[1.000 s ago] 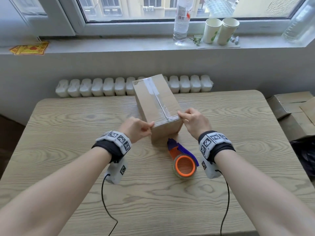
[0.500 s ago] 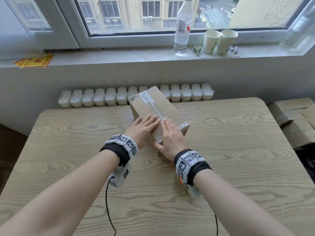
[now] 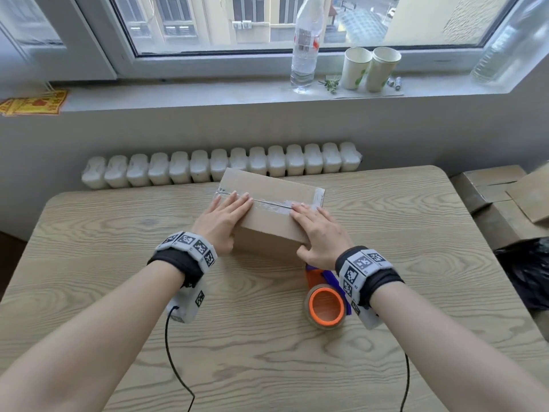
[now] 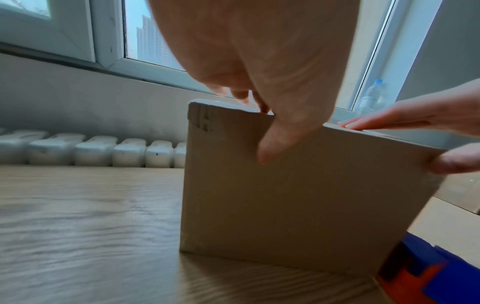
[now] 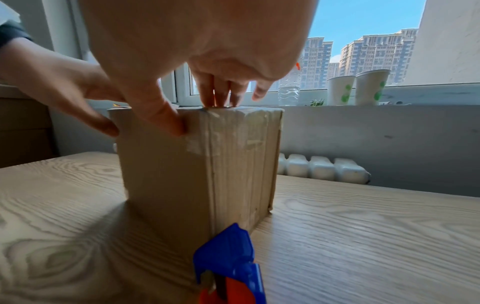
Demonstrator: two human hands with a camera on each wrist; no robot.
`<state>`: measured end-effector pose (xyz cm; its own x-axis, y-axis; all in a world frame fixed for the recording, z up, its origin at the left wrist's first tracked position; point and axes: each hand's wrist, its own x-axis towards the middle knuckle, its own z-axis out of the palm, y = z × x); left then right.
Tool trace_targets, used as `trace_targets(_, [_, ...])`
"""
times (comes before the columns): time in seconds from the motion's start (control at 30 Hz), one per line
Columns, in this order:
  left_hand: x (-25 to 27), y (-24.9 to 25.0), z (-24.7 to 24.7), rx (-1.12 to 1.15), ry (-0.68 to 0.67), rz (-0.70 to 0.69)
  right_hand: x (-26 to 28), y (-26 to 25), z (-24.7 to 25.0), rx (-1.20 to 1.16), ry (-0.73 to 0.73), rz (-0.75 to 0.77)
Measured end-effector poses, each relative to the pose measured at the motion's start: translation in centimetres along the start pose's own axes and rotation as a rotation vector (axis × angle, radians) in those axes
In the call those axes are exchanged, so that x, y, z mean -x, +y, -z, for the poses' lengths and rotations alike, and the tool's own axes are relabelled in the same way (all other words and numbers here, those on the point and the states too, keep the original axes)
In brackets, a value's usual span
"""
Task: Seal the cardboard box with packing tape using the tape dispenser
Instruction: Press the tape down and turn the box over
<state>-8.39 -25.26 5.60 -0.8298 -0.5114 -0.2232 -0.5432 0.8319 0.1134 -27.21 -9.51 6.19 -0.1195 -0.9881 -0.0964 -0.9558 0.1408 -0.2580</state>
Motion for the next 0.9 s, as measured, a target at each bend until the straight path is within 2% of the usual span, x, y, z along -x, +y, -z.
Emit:
trace_targets(0.17, [2.0,0.7,-0.3,0.04,0.086,-0.07,-0.2,0.5,-0.4,-0.036,0.102,-0.127])
trace_targets(0.23, [1.9,0.8,0.6,0.091,0.113,-0.069,0.3,0.3,-0.6,-0.023,0.15,-0.116])
trace_targets(0.33, [0.3,-0.4,1.9,0.145,0.055,0.052,1.1,-1.3,-1.1,0.022,0.314,-0.052])
trace_targets(0.4, [-0.7,-1.6,2.2,0.145,-0.028,0.141,1.6,-2.5,-1.4,0.029,0.357,-0.054])
trace_targets(0.53, [-1.2,-2.8,2.2,0.156,-0.115,0.217,2.1,-4.2,-1.5,-0.162,0.145,-0.274])
trace_targets(0.63, [-0.7,-2.3,2.3,0.224,-0.105,0.261,2.0,-5.0,-1.4,-0.295,-0.007,-0.327])
trace_targets(0.73, [0.4,-1.4,2.0,0.331,-0.033,0.293,1.7,-5.1,-1.5,-0.388,-0.138,-0.356])
trace_targets(0.8, [1.2,-1.0,1.5,0.412,0.019,0.292,1.7,-5.1,-1.4,-0.484,-0.178,-0.39])
trace_targets(0.9, [2.3,-0.3,0.9,0.456,0.079,0.279,1.6,-4.8,-1.5,-0.628,-0.162,-0.44])
